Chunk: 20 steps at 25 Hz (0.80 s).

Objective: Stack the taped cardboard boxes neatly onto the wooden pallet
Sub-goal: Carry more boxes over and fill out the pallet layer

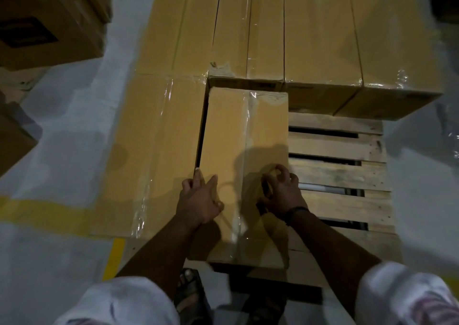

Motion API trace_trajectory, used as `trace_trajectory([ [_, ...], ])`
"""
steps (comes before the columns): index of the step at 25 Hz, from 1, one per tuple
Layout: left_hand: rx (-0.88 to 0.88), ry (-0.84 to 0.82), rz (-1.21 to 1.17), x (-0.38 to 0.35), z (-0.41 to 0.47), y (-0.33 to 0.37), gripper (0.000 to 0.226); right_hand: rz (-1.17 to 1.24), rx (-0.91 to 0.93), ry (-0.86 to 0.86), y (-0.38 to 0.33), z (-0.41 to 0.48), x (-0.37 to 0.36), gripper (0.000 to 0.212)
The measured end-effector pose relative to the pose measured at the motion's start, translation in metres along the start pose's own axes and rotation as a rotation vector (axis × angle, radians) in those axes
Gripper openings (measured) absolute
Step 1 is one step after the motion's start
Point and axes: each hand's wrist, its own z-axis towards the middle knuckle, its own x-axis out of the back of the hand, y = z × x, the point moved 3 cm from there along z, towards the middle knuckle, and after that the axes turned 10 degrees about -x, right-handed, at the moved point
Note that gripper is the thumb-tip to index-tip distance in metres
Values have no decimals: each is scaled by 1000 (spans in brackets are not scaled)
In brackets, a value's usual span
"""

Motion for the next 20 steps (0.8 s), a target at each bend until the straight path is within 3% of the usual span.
trace_trajectory([
  [4, -25, 2, 15, -24, -30, 1, 94, -61, 63, -78, 8, -28, -9, 75],
  [8, -39, -64, 134, -55, -66, -10, 118, -184, 118, -137, 14, -72, -38, 82],
  [12, -91, -50, 257, -71, -86, -19, 132, -261, 154, -95, 20, -110, -76, 84],
  [16, -140, 2, 295, -76, -92, -27, 128, -272, 196, 13, 21, -126, -96, 63],
  [20, -162, 47, 317, -82, -94, -35, 128, -205, 73, 115, 29, -135, -114, 74],
])
